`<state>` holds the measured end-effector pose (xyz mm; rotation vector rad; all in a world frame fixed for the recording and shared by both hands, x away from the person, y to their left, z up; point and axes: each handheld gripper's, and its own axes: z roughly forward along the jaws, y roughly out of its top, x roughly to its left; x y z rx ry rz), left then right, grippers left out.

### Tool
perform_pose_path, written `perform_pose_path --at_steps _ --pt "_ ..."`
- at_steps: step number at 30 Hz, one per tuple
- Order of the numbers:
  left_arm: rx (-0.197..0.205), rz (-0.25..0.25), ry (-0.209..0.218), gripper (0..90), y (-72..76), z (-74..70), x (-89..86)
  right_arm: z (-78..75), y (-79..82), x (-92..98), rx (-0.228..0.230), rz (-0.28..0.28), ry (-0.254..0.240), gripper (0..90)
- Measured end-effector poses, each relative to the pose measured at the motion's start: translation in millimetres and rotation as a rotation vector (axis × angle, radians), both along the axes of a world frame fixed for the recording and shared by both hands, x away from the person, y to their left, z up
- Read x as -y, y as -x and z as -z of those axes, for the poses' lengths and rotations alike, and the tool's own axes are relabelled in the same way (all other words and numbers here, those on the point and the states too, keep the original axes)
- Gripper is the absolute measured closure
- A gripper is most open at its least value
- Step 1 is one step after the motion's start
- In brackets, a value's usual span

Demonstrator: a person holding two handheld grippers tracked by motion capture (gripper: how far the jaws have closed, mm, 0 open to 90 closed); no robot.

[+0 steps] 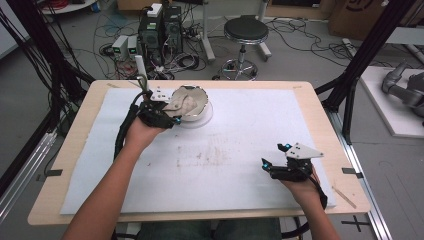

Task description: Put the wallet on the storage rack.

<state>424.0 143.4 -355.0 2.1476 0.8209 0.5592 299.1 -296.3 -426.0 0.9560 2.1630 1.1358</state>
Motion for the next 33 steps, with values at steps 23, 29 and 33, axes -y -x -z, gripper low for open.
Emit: perform_pose_path --at_steps 23,29,33 --pt "-0.063 0.001 -0.119 36.3 -46.1 3.9 38.2 1.4 -0.5 0.7 -0.005 -0.001 0.007 21.2" --pt "-0.079 -0.021 -0.116 36.2 -53.7 10.9 37.3 2.1 0.0 1.3 -0.009 0.002 0.005 21.2" --pt "-0.075 -0.019 -0.114 36.0 -55.7 12.1 39.9 2.6 -0.4 1.0 -0.009 0.001 0.007 21.2"
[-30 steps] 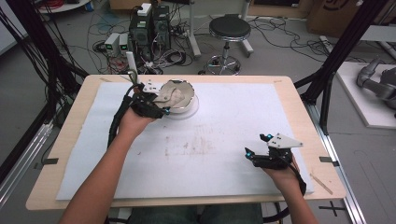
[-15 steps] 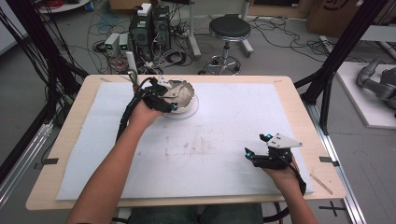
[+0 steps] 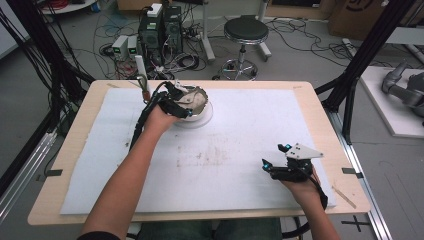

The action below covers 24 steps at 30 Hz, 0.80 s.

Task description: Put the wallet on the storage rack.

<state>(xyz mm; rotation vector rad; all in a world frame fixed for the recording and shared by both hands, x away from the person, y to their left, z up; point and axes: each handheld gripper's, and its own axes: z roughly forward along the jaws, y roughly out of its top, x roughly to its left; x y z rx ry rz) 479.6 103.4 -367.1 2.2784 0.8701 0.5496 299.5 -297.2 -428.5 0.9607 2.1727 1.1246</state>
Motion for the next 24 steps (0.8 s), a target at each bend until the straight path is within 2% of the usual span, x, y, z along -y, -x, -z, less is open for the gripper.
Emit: perform_pose_path --at_steps 6,12,15,19,24 --pt "0.006 0.016 -0.01 33.2 -0.1 1.6 3.0 0.4 0.1 -3.0 0.001 -0.005 0.004 21.2" --pt "0.052 0.021 0.032 29.0 3.4 -5.5 3.6 0.0 0.5 -4.1 0.0 -0.007 0.009 21.2" --pt "0.061 0.022 0.034 24.6 6.3 -9.8 1.8 -1.3 1.0 -3.2 0.004 -0.007 0.002 21.1" --pt "0.074 0.021 0.089 21.4 13.3 -16.2 -4.1 -1.2 0.6 -1.9 0.001 0.001 -0.002 21.2" --pt "0.109 0.01 0.161 20.0 26.3 -21.4 -13.7 -1.8 -0.4 -2.2 0.007 -0.003 -0.004 21.2"
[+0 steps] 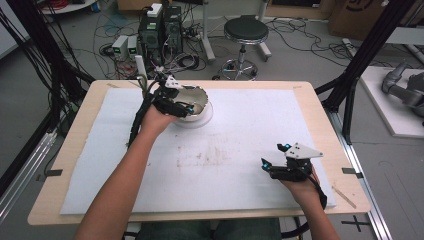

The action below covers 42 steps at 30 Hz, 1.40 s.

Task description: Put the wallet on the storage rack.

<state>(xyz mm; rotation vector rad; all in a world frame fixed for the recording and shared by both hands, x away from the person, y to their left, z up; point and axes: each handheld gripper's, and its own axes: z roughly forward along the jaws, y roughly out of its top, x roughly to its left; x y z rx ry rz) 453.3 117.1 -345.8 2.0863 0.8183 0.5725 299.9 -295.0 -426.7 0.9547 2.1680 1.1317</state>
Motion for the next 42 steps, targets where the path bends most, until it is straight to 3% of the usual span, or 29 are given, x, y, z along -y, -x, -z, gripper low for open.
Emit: perform_pose_path --at_steps 16,30,36,42 --pt "0.069 0.048 0.061 19.0 56.3 5.0 -32.0 -0.9 -8.5 -4.9 -0.001 -0.006 -0.012 21.2" --pt "0.071 0.079 0.131 19.0 95.9 32.9 -63.1 -2.0 -12.1 -4.1 -0.001 0.008 -0.026 21.2" --pt "0.092 0.082 0.158 18.9 109.3 42.8 -73.9 -1.7 -14.7 -5.1 -0.004 0.015 -0.038 21.1" --pt "0.088 0.069 0.23 18.9 120.3 55.8 -81.1 -1.4 -14.6 -4.8 -0.002 0.015 -0.048 21.1"
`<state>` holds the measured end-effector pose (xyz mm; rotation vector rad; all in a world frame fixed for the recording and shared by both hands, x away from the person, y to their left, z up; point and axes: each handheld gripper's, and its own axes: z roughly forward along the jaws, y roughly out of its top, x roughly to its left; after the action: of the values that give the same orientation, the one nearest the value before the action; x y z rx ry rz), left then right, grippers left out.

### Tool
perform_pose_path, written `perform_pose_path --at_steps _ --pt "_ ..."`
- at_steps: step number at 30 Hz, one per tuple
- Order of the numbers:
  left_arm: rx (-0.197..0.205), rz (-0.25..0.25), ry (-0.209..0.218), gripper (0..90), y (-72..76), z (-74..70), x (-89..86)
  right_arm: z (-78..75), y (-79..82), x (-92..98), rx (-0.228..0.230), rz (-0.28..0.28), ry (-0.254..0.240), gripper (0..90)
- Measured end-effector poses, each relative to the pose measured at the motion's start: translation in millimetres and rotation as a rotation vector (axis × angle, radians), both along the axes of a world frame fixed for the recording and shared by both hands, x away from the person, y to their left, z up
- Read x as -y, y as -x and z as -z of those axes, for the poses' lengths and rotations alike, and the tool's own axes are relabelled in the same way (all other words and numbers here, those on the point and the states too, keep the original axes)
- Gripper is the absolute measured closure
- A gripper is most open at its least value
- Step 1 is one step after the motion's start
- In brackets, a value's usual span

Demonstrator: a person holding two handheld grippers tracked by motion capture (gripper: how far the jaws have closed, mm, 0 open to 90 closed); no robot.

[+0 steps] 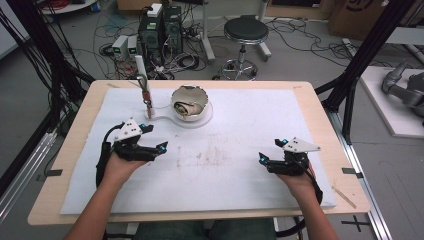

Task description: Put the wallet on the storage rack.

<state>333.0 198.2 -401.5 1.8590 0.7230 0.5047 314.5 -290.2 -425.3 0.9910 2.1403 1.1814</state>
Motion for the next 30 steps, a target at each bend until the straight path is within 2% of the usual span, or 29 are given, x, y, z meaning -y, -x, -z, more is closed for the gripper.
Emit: perform_pose_path --at_steps 3,8,19,30 --pt "-0.012 0.018 0.026 18.9 2.3 5.3 -0.3 -0.6 0.7 1.2 0.0 0.0 -0.002 21.2" --pt "-0.008 0.036 0.023 19.0 5.4 8.6 2.1 -0.7 -1.5 3.1 0.002 0.0 -0.001 21.1" --pt "-0.016 0.02 0.037 18.9 5.3 12.0 -2.9 -1.3 -3.0 5.1 0.003 0.005 0.005 21.1" --pt "-0.019 0.013 0.031 18.9 5.1 13.8 -5.8 -0.4 -4.7 4.4 -0.001 0.003 0.01 21.2"
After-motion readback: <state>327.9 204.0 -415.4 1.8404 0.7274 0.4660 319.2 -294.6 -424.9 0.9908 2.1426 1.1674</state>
